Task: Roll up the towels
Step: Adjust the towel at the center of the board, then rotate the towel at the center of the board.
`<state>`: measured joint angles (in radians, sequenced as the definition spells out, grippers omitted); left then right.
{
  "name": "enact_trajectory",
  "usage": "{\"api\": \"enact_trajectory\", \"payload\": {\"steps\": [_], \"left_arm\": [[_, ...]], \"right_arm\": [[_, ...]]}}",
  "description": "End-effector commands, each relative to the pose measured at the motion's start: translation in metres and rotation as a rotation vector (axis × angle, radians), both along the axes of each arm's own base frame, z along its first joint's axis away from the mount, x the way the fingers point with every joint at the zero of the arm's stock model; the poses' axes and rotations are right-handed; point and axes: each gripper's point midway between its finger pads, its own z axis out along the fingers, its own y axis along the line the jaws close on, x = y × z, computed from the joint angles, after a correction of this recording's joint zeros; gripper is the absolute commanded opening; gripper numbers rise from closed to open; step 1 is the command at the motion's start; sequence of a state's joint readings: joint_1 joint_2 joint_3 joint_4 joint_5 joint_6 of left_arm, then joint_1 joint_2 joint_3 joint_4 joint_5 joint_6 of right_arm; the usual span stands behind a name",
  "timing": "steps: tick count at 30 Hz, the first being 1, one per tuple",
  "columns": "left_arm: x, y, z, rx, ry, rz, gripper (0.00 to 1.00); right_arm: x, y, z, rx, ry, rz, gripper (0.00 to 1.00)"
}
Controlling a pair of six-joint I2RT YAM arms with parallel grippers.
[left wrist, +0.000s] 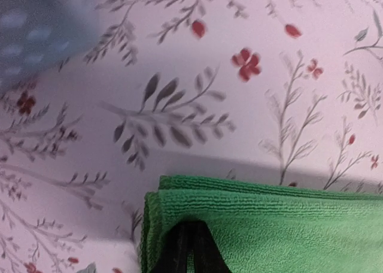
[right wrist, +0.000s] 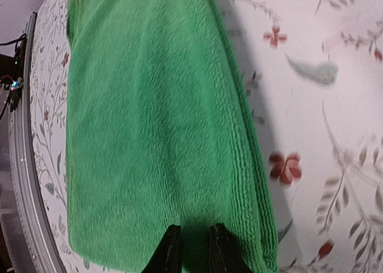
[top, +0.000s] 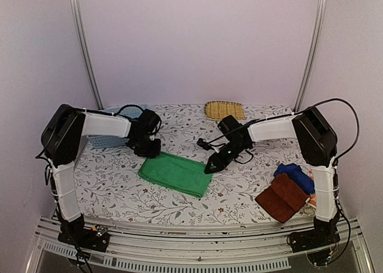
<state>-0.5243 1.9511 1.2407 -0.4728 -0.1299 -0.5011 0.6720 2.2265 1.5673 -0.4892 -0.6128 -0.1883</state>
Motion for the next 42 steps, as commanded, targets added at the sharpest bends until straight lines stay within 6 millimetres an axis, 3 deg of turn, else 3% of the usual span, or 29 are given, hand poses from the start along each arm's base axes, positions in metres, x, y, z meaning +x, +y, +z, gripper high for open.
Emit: {"api": "enact_trajectory", "payload": {"steps": [1,5,8,11,14,17,21,25,28,31,35,36,40,42], "left_arm": [[0.024,-0.044,0.007,-0.03,-0.027,-0.151,0.09],[0.025,-0.09,0.036,-0.096,-0.092,-0.273,0.13],[0.012,-0.11,0.058,-0.119,-0.133,-0.322,0.17],[-0.008,-0.114,0.08,-0.132,-0.165,-0.335,0.2],[-0.031,-0.1,0.072,-0.135,-0.12,-0.288,0.19],[-0.059,-0.072,0.048,-0.107,-0.051,-0.224,0.17],[-0.082,-0.029,0.02,-0.036,0.019,-0.096,0.17],[-0.092,0.0,0.001,0.027,0.057,-0.02,0.18],[-0.087,0.005,-0.006,0.036,0.059,-0.01,0.18],[-0.07,-0.003,-0.012,0.053,0.048,-0.04,0.19],[-0.031,-0.034,-0.012,0.036,-0.002,-0.118,0.18],[-0.024,-0.042,-0.02,0.038,0.005,-0.142,0.18],[0.012,-0.081,-0.015,-0.021,-0.049,-0.23,0.18],[0.026,-0.086,-0.012,0.007,-0.067,-0.237,0.19]], "right_arm": [[-0.074,-0.039,-0.003,-0.047,0.168,0.06,0.2],[-0.122,-0.018,0.046,0.103,0.194,0.241,0.24],[-0.115,-0.012,0.078,0.166,0.161,0.267,0.27],[-0.091,-0.023,0.091,0.193,0.135,0.217,0.29],[-0.073,-0.039,0.091,0.189,0.111,0.168,0.29],[-0.056,-0.054,0.093,0.186,0.069,0.123,0.3],[-0.038,-0.07,0.099,0.172,-0.04,0.079,0.3],[-0.036,-0.075,0.101,0.189,-0.059,0.066,0.32],[-0.038,-0.076,0.094,0.19,-0.041,0.067,0.32],[-0.039,-0.076,0.087,0.185,-0.029,0.067,0.32],[-0.039,-0.077,0.083,0.179,-0.033,0.068,0.32],[-0.039,-0.077,0.083,0.177,-0.036,0.069,0.32],[-0.039,-0.08,0.078,0.16,-0.048,0.071,0.35],[-0.037,-0.083,0.076,0.146,-0.059,0.07,0.36]]}}
